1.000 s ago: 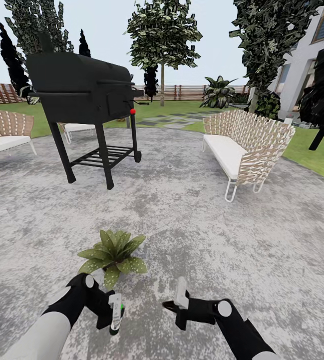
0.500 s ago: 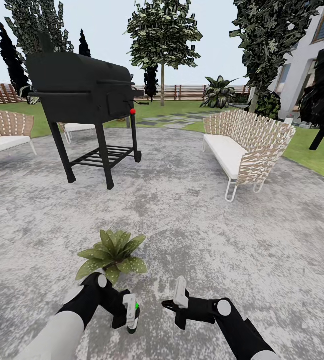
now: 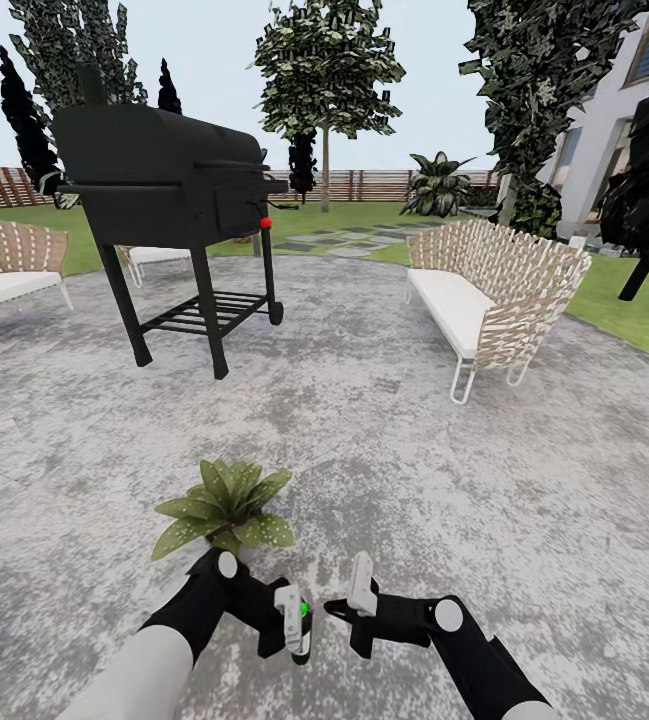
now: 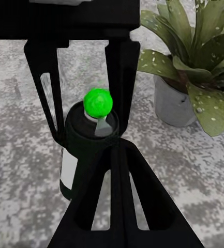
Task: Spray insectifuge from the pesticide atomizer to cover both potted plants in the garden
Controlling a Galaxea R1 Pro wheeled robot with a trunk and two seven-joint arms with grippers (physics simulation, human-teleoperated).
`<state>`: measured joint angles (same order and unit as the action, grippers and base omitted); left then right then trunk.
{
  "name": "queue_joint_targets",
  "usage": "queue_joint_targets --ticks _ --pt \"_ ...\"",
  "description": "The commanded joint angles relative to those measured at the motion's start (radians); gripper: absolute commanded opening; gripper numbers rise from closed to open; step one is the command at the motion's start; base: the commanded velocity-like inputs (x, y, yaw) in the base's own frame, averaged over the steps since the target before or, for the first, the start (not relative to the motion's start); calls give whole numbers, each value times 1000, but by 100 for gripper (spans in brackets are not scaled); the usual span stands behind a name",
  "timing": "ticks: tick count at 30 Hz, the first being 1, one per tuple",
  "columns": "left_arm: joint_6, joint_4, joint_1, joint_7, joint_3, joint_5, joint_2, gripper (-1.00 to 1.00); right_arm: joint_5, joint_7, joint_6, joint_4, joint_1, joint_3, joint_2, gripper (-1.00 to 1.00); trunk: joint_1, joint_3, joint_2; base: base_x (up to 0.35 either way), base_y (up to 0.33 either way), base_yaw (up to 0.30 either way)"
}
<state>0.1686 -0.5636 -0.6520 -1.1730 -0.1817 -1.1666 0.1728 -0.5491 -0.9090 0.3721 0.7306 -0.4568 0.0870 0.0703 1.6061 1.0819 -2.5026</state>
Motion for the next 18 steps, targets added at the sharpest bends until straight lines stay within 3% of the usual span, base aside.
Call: queue_joint_targets --ticks 1,8,12,18 --pt "11 1 0 -2 -9 -9 2 -100 -8 -1 5 2 0 -1 0 -100 0 1 0 0 0 0" --pt "13 7 -1 -10 -8 4 2 -100 -8 -1 4 6 0 -1 0 -100 0 1 0 0 0 0" --pt "16 7 -1 -16 -8 74 2 -100 -8 -1 4 6 0 -1 0 -100 0 1 0 0 0 0" --pt "18 18 -2 -17 -7 86 2 -100 -8 0 5 6 0 -1 0 -100 0 1 0 0 0 0"
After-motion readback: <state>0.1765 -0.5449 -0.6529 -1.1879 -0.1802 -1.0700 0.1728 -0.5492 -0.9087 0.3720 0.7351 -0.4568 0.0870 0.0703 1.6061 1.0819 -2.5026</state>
